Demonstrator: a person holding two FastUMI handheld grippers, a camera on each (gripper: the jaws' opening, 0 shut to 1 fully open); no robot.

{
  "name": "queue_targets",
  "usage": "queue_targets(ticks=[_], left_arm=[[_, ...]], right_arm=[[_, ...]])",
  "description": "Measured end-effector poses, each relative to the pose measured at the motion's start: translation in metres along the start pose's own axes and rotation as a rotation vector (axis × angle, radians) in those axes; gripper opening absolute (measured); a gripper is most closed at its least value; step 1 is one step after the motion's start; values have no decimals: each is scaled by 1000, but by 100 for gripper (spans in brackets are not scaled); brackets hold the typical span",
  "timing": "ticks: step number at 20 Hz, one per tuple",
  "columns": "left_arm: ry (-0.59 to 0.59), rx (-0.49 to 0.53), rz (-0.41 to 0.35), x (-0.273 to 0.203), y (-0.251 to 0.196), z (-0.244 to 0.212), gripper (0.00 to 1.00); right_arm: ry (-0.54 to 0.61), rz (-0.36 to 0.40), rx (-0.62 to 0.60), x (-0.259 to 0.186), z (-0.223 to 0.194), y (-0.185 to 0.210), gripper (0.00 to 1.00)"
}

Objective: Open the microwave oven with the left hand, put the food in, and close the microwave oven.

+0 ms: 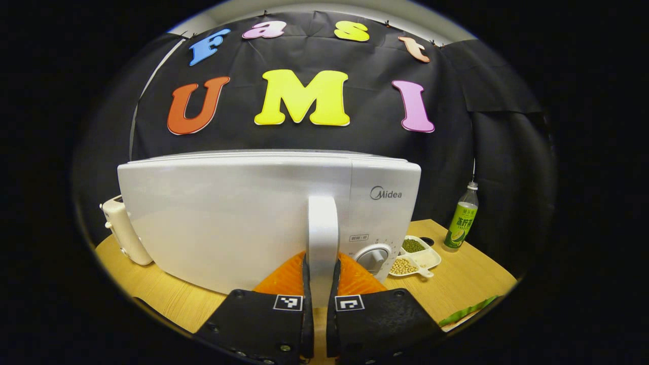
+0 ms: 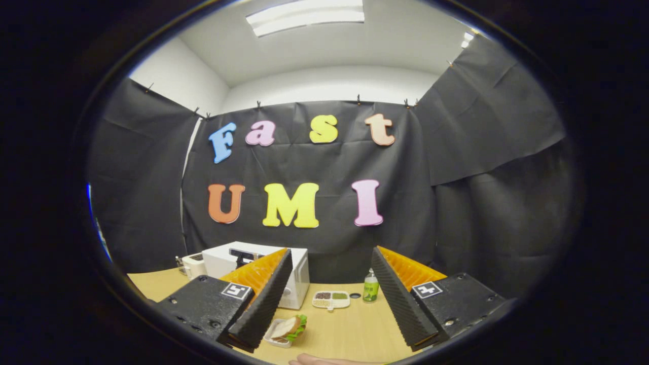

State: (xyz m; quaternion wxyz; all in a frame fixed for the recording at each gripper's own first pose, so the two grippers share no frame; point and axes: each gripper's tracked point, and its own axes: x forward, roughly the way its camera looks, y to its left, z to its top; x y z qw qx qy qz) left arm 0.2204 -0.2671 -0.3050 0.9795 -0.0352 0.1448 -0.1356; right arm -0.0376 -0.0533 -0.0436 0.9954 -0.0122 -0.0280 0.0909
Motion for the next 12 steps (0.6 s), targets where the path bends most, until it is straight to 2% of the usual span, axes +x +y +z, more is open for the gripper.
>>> queue_targets(ticks=[1, 2, 4, 12], left_arm=[[-8, 18, 17, -7, 2, 1, 8], [-11, 32, 18, -6, 2, -4, 0], [-10, 22, 1, -18, 2, -6, 0], [-53, 36, -180, -102, 19, -20, 0]], right_arm=[[-4, -1, -5, 0, 1, 0, 100], [-6, -3, -8, 0, 0, -2, 100], [-1, -7, -6, 0, -3, -2, 100], [24, 3, 18, -8, -7, 10, 100]])
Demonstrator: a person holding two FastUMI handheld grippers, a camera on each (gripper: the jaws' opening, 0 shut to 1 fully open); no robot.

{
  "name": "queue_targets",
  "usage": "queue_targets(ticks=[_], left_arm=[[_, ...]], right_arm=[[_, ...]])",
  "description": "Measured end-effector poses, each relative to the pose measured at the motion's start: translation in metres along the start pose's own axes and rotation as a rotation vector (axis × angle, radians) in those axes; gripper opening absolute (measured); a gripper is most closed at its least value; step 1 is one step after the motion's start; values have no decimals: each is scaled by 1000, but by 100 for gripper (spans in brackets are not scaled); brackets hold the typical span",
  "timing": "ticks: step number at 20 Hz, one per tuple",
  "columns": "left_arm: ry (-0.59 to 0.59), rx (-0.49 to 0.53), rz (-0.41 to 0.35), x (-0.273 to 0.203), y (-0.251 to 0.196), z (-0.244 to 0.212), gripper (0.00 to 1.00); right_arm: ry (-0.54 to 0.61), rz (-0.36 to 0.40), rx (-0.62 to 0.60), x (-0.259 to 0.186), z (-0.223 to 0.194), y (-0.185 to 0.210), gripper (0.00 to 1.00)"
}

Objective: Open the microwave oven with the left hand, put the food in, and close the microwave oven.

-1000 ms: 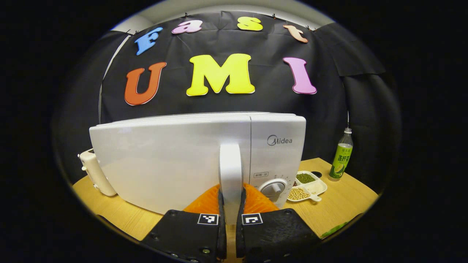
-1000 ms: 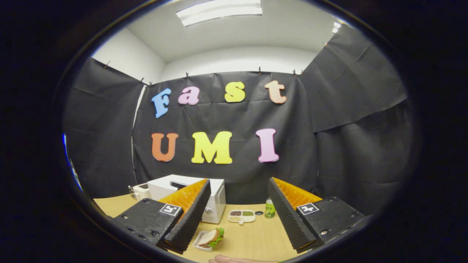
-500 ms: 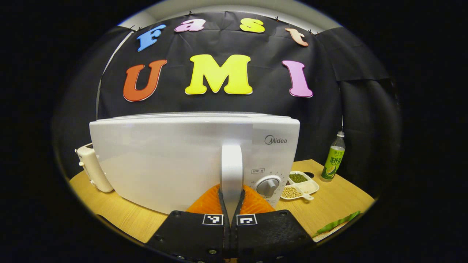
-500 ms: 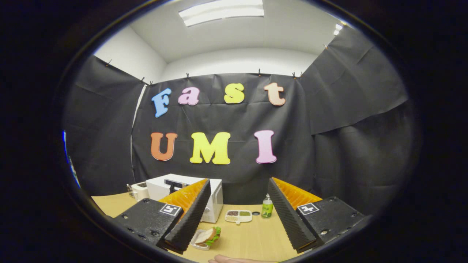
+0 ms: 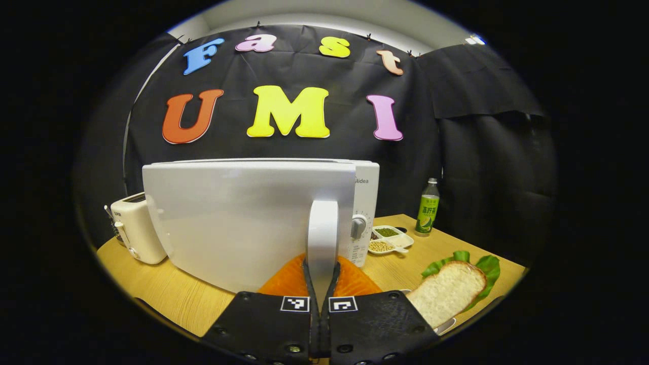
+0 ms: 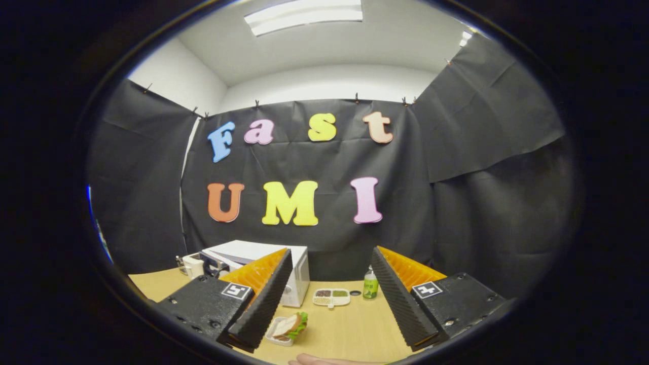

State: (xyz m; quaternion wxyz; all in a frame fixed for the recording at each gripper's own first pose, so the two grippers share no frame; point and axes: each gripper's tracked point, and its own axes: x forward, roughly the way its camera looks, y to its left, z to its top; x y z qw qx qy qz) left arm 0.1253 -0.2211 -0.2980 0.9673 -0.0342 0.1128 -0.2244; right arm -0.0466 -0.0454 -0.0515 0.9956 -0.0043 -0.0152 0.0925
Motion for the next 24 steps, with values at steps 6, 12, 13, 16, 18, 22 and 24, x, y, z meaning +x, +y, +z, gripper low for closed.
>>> queue_targets(ticks=[6, 12, 13, 16, 18, 22, 24], left_arm=[[-49, 20, -81, -65, 21, -8, 0], [-68, 9, -132, -125, 59, -16, 0], [-71, 11, -138, -134, 66, -17, 0], [-64, -9, -108, -168, 101, -21, 14], [-64, -22, -32, -189, 137, -23, 53], [-11, -30, 147, -247, 195, -33, 84], [-20, -9, 219, -277, 208, -28, 76]], right_arm=[[21, 42, -24, -10, 0, 27, 100], [12, 78, -63, -19, 4, 55, 100], [12, 89, -65, -18, 4, 61, 100], [31, 112, -58, -17, -4, 75, 100], [44, 126, -52, -14, -10, 81, 91], [92, 131, -54, -1, -32, 90, 91], [126, 145, -53, 9, -43, 97, 91]])
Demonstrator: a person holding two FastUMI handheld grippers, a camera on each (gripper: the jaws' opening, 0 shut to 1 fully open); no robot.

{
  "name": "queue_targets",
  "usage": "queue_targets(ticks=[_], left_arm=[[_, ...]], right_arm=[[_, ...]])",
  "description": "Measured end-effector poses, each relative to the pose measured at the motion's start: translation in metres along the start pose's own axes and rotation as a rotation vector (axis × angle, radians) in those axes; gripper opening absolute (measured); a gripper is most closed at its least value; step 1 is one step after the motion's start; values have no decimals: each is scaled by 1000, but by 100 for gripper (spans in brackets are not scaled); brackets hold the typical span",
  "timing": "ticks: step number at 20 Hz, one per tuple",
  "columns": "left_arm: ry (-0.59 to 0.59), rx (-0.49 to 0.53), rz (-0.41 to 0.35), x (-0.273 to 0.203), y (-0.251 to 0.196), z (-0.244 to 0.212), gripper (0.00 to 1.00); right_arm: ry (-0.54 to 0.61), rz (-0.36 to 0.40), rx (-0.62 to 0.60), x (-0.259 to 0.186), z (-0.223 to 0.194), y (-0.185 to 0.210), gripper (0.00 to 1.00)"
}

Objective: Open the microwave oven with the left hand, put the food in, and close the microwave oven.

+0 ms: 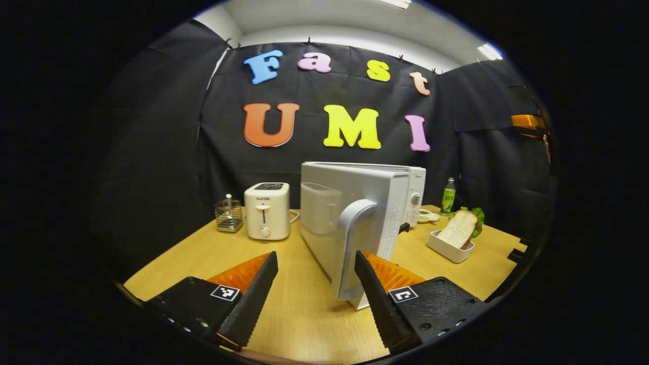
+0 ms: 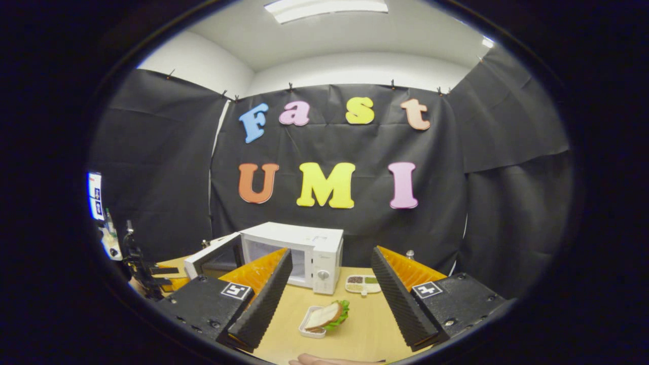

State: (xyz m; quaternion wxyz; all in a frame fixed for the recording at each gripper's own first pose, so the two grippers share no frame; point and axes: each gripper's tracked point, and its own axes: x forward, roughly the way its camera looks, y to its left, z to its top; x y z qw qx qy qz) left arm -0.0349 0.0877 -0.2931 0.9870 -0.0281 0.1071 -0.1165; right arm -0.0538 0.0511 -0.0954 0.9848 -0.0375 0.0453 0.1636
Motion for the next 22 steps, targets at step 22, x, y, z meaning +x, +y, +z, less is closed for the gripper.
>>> queue_targets(ticks=[22], left_arm=[[-160, -63, 166, 9, -65, 194, 91]], right_arm=[[703, 211, 160, 149, -171, -73, 100]])
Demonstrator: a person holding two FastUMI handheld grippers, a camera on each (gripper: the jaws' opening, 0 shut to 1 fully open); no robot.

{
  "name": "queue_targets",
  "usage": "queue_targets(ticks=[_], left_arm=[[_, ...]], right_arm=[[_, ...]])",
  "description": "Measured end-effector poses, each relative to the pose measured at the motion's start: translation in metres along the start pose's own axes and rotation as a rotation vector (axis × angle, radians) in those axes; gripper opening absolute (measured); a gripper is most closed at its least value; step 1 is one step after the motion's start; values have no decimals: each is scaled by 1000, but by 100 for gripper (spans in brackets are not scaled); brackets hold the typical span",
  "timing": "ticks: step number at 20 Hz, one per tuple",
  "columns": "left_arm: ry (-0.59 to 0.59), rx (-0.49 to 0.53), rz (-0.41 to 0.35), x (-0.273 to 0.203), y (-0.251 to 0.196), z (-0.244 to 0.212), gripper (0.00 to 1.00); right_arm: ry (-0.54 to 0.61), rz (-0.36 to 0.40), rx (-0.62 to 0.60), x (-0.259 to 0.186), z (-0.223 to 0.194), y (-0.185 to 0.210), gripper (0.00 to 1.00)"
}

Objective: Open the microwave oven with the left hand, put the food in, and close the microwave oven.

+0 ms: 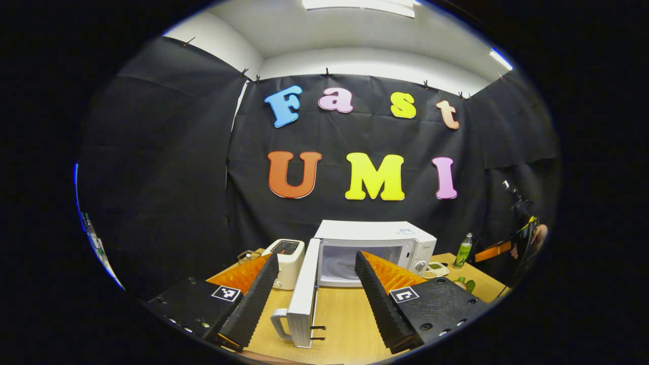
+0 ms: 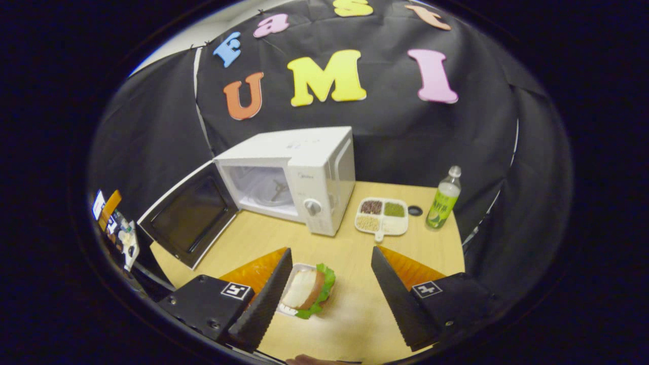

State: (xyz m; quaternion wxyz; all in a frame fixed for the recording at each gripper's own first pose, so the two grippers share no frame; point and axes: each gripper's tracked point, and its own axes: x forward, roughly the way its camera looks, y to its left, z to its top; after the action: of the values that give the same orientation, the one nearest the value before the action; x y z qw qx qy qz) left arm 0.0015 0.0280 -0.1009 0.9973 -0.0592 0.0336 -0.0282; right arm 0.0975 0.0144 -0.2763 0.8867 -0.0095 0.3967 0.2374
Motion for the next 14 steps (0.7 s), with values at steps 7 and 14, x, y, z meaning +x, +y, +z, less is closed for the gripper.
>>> queue_targets(ticks=[7, 14], left_arm=[[11, -2, -41, 5, -41, 1, 91], [14, 29, -2, -1, -26, 4, 91]], right_arm=[[270, 304, 267, 45, -57, 11, 84], [386, 427, 400, 50, -82, 29, 31]])
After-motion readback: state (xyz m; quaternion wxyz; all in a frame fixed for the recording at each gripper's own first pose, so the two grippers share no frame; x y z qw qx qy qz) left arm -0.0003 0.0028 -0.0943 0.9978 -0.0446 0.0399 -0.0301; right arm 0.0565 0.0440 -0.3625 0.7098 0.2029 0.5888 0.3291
